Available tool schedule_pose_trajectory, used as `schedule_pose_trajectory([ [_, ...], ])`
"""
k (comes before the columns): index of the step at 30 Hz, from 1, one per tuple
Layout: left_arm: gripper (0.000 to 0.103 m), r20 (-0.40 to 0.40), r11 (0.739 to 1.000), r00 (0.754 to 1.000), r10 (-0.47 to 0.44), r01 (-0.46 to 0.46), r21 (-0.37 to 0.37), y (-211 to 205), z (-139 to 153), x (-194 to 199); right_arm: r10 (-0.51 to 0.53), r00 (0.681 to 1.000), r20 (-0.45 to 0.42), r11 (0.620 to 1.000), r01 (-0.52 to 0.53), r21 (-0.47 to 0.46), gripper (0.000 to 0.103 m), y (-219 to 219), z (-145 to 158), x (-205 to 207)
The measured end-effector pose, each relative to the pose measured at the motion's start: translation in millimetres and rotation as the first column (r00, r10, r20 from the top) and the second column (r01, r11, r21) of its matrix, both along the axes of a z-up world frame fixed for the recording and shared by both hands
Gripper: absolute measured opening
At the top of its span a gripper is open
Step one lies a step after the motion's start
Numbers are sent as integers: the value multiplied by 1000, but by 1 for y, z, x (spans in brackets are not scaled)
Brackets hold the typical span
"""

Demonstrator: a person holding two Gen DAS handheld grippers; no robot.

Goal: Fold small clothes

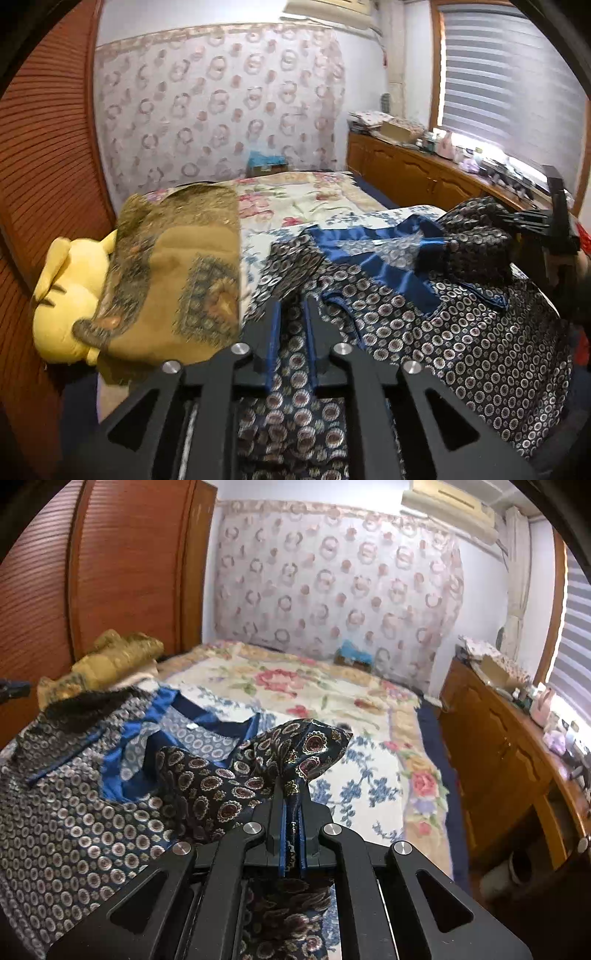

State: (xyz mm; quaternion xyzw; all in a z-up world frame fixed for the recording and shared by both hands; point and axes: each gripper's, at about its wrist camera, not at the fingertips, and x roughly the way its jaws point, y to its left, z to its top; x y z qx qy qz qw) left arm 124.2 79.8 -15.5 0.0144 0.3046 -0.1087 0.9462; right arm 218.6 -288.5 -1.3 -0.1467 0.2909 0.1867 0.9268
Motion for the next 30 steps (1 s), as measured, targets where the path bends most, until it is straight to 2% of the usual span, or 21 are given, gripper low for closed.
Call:
schedule_pose_trajectory([
  [1,32,-22,1000,1000,-18,18,-1,-3,-1,4,-10,1000,-8,1000,10,-14,2,1,-5,4],
  [3,38,-49,999,998,-34,35,7,-7,-4,15,-23,999,-35,1000,23,-10,2,0,-12,11],
  [6,47,-93,995,994,-50,58,86,-18,-10,32,-27,998,-56,1000,28,14,2,-5,-14,15],
  [10,49,-156,983,987,-48,75,166,-27,-23,60,-33,997,-68,999,35,24,2,-10,-19,20],
  [15,48,-186,962,982,-13,63,264,-41,-39,95,-29,997,-77,999,30,18,2,-9,-25,23],
  [17,34,-197,959,980,-3,59,278,-44,-44,107,-32,996,-82,999,35,24,2,-9,-24,26],
  [18,10,-210,961,978,4,55,272,-43,-46,112,-32,996,-83,999,35,27,2,-9,-24,27],
  [19,1,-221,965,975,23,37,261,-41,-47,115,-31,996,-82,999,34,28,2,-8,-23,28],
  [21,0,-212,972,977,23,27,232,-38,-44,109,-29,996,-79,999,31,24,2,-5,-22,29],
  [24,0,-142,984,990,23,3,179,-33,-22,77,-21,998,-63,999,22,27,2,-4,-15,25],
  [30,0,-37,994,999,-1,5,105,-19,8,-31,9,1000,-1,997,-8,78,2,-14,10,-13],
])
